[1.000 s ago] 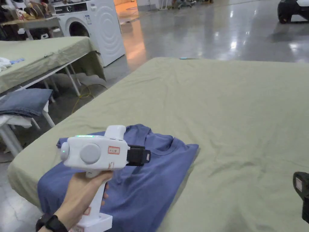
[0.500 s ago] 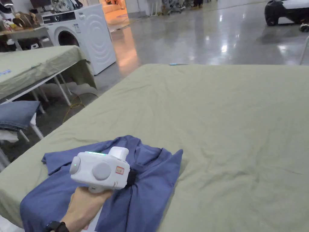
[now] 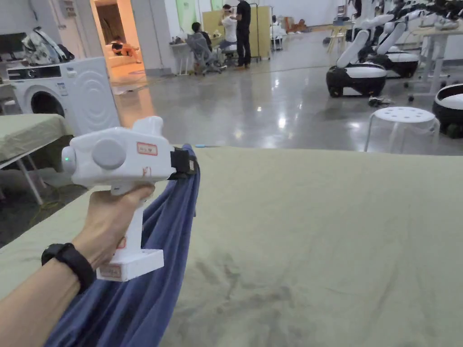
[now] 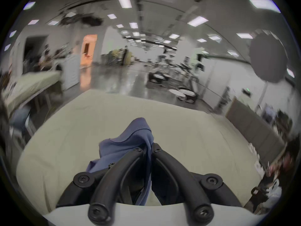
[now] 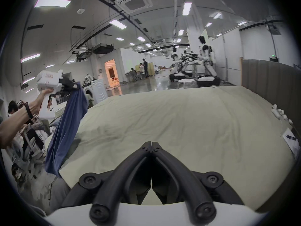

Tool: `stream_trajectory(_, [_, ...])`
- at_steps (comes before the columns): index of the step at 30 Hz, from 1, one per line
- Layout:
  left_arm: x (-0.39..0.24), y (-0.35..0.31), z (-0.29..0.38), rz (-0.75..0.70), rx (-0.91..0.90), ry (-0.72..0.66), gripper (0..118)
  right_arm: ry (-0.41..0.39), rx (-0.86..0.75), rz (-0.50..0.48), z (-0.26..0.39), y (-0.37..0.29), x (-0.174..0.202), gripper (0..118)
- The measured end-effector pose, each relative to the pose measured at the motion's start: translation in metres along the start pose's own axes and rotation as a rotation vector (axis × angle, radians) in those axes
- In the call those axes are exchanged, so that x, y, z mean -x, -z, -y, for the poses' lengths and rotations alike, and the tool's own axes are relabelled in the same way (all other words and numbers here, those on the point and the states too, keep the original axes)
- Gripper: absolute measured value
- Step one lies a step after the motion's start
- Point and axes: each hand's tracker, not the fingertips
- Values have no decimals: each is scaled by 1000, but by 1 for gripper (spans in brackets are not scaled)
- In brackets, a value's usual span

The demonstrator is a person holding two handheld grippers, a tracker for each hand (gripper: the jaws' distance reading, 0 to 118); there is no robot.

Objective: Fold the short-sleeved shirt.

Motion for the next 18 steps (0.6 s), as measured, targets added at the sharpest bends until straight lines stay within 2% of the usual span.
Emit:
stream_trajectory(4, [-134,57,12,234,59,131,5,55,-20,115,-3,-27,-38,0])
stream_trajectory(7, [-234,94,72,438,174,142,5,53,-40,214,-3,-50,-61,0])
stream_trajectory(10, [-314,110,165,625,347,230,5,51,-51,275,-3,-74,-77,0])
stream_trajectory(14, [-390,97,275,845,548,188,5,25,-51,349,-4,-95,-88,0])
stream_trajectory(16, [-413,91,313,878,607,134,5,36,-51,357,-4,-105,-92,0])
stream_trajectory(18, [-429,82,340,890,659,136,5,54,-60,354,-3,-114,-92,0])
